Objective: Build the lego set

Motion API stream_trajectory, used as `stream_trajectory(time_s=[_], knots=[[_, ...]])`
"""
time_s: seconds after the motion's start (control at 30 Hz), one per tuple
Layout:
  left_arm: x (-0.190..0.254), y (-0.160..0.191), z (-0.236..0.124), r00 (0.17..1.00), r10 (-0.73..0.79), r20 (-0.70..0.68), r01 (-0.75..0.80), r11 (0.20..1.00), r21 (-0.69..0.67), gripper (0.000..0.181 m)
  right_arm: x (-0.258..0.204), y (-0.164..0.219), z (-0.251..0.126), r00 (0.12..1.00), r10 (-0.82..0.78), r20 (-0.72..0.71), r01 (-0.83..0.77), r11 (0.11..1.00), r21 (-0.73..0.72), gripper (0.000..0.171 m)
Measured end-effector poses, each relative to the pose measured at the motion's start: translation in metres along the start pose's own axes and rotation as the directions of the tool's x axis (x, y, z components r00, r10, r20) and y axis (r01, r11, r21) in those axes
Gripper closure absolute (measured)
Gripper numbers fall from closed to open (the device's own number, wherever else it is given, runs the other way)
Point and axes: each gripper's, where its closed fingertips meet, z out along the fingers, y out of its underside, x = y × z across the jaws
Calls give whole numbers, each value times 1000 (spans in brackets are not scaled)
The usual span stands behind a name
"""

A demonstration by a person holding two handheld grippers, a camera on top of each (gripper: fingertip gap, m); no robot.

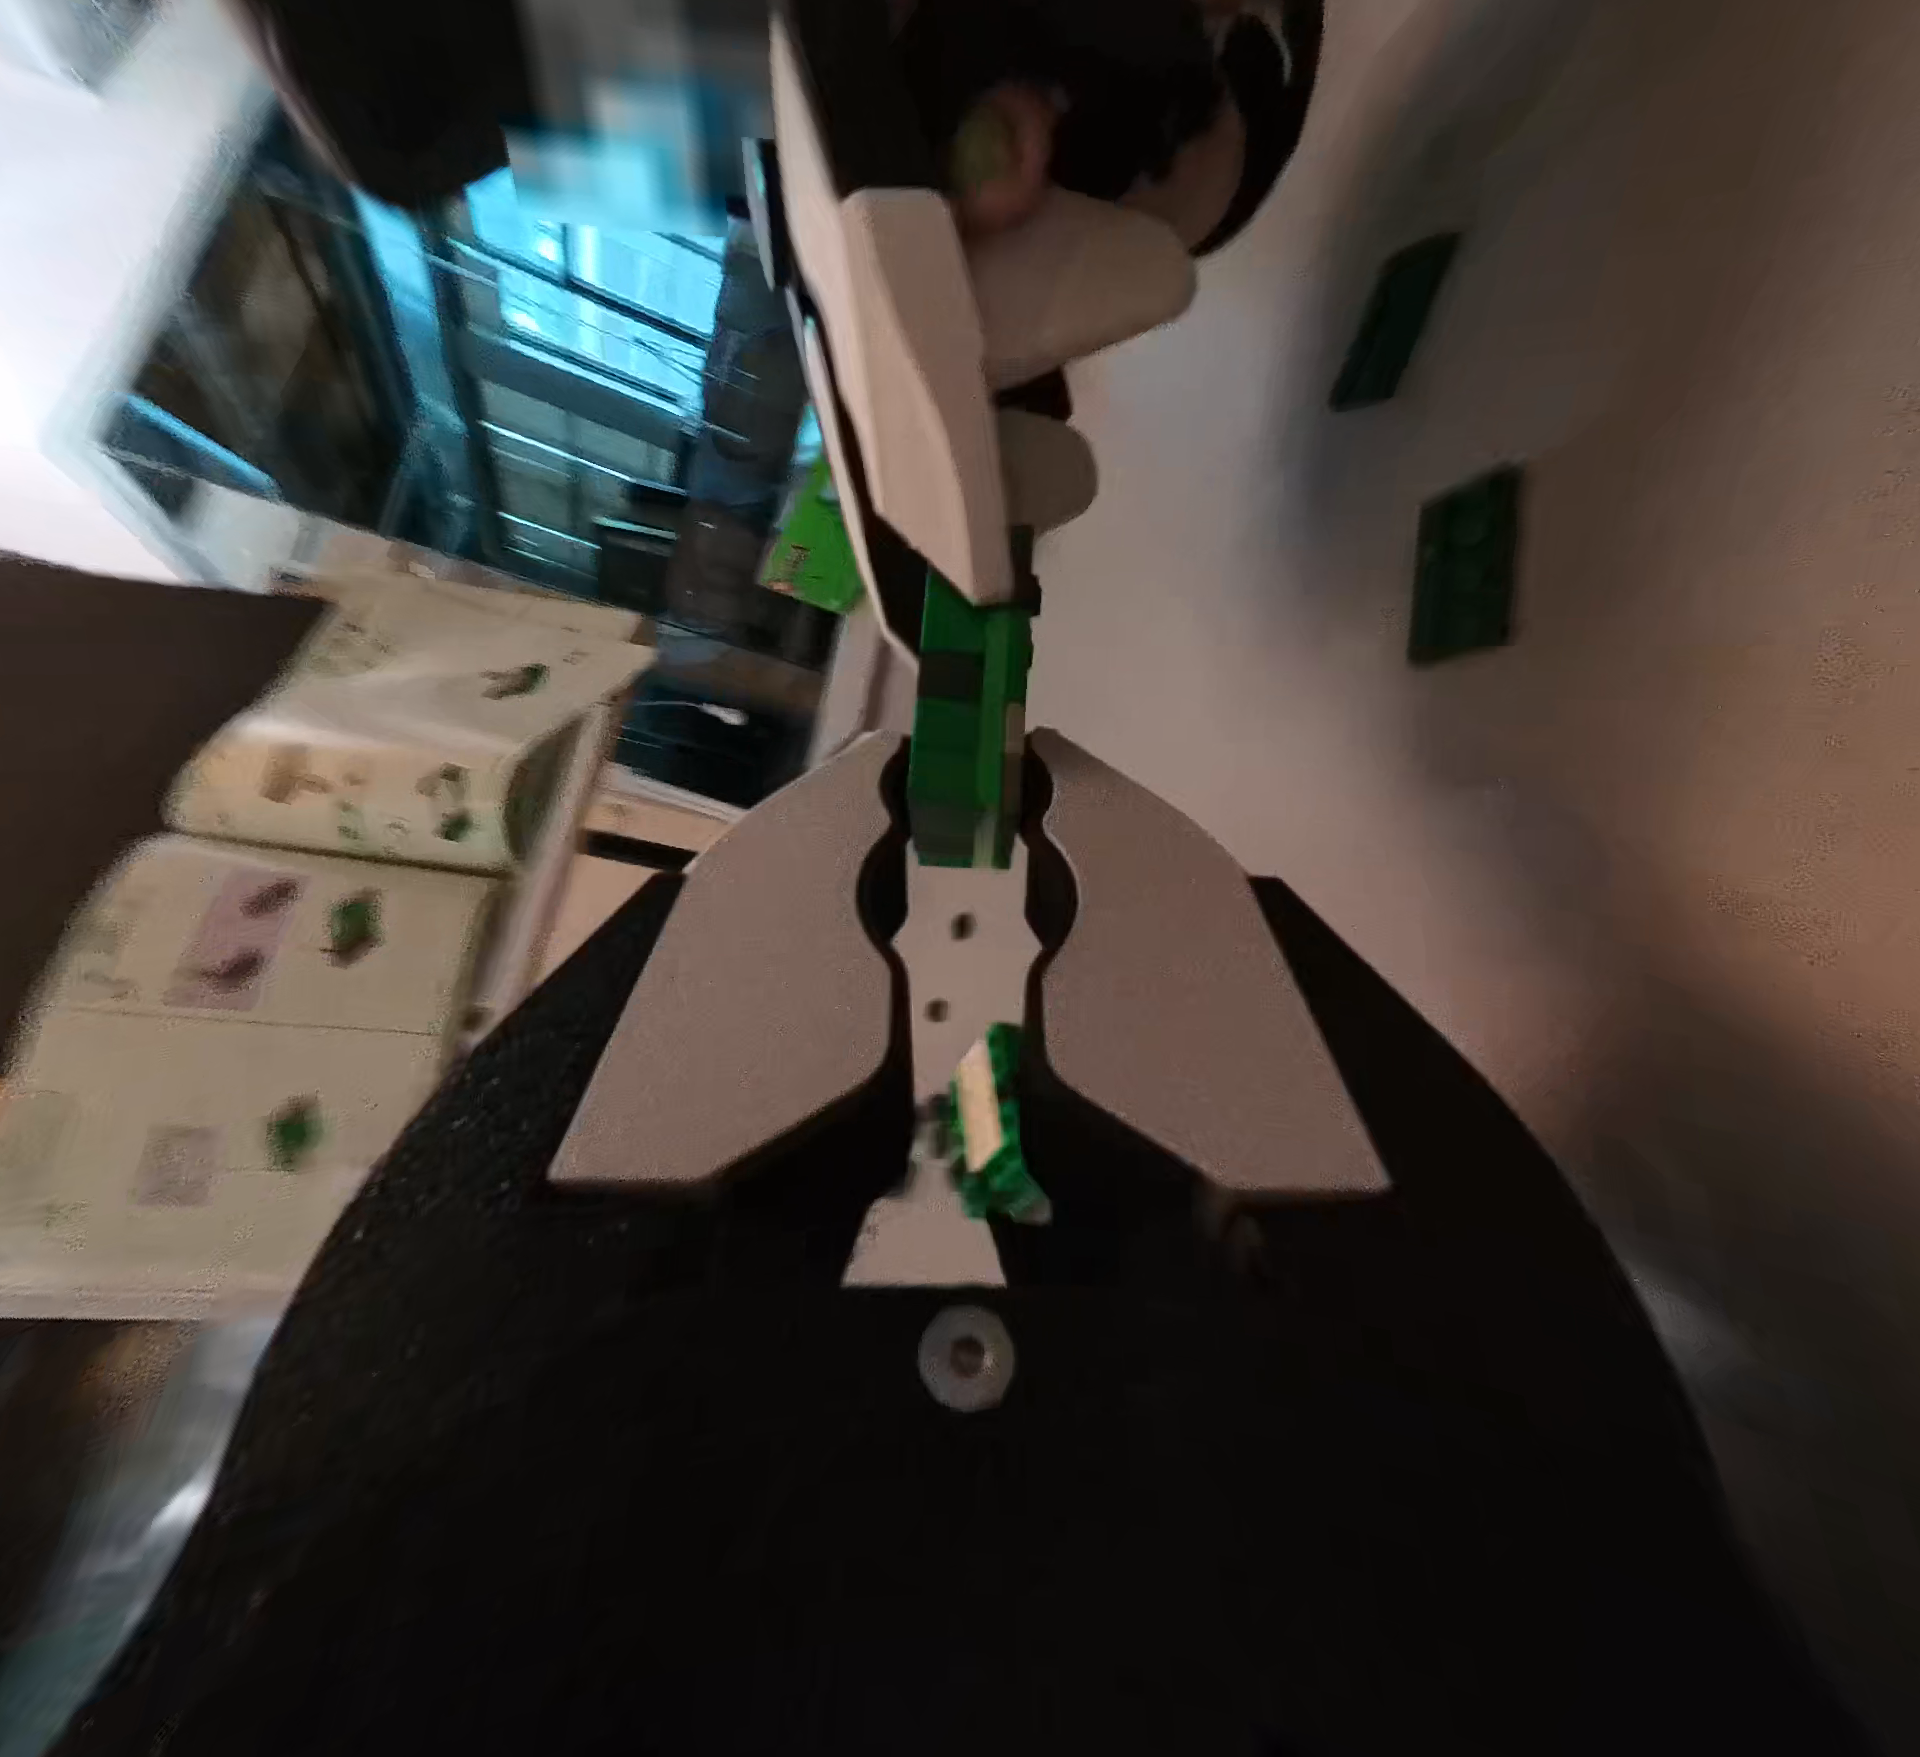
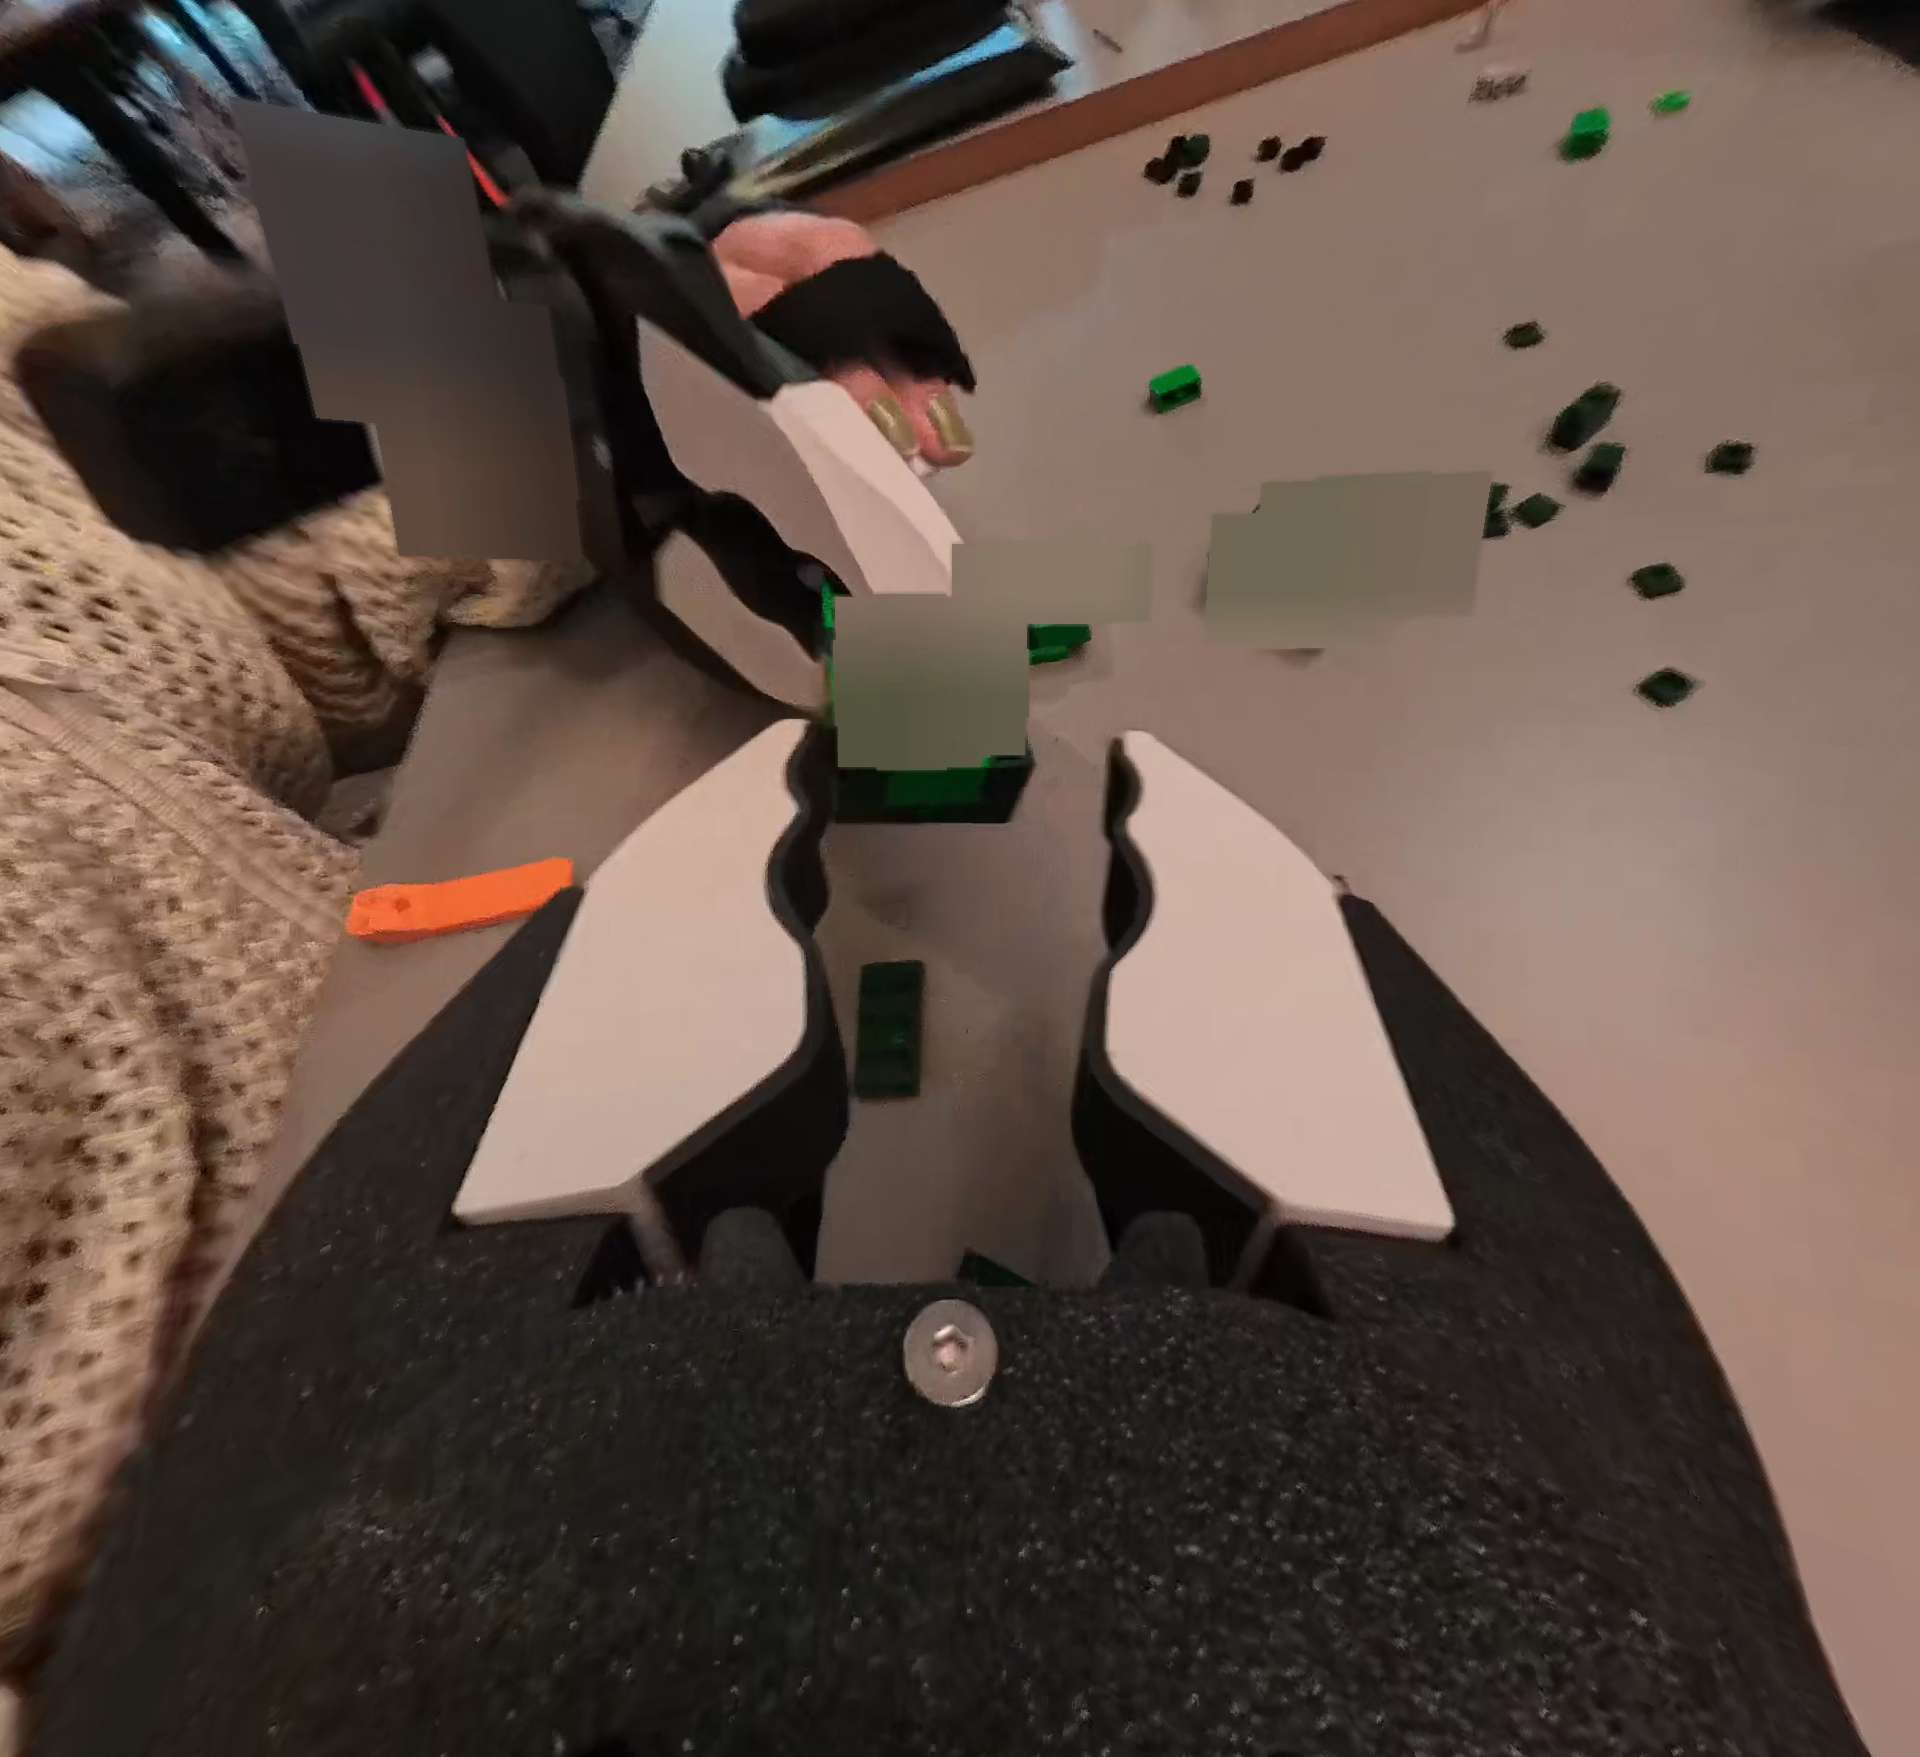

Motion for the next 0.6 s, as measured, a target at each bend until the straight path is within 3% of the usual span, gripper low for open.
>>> stream_trajectory(time_s=[0.03,0.1,0.2,0.37,0.5,0.6], knots=[[3,-3,0,991,-118,-68,119,993,10,164,1,-1,-3,998,-53,-30,53,999,-5,113],[12,-12,-1,907,-346,-242,362,932,25,164,-6,-9,-8,985,-168,-47,169,986,10,114],[14,-18,-5,782,-509,-361,556,830,35,164,-16,-13,-10,962,-269,-36,268,963,-26,122],[14,-17,-8,681,-600,-419,668,744,20,164,-16,-3,-13,926,-375,-30,368,919,-143,122],[10,-17,-9,648,-630,-428,707,706,31,164,-17,2,-5,925,-379,-24,370,914,-168,152],[2,-10,-4,676,-654,-341,707,706,48,158,-7,2,-5,957,-285,-53,273,949,-157,153]])
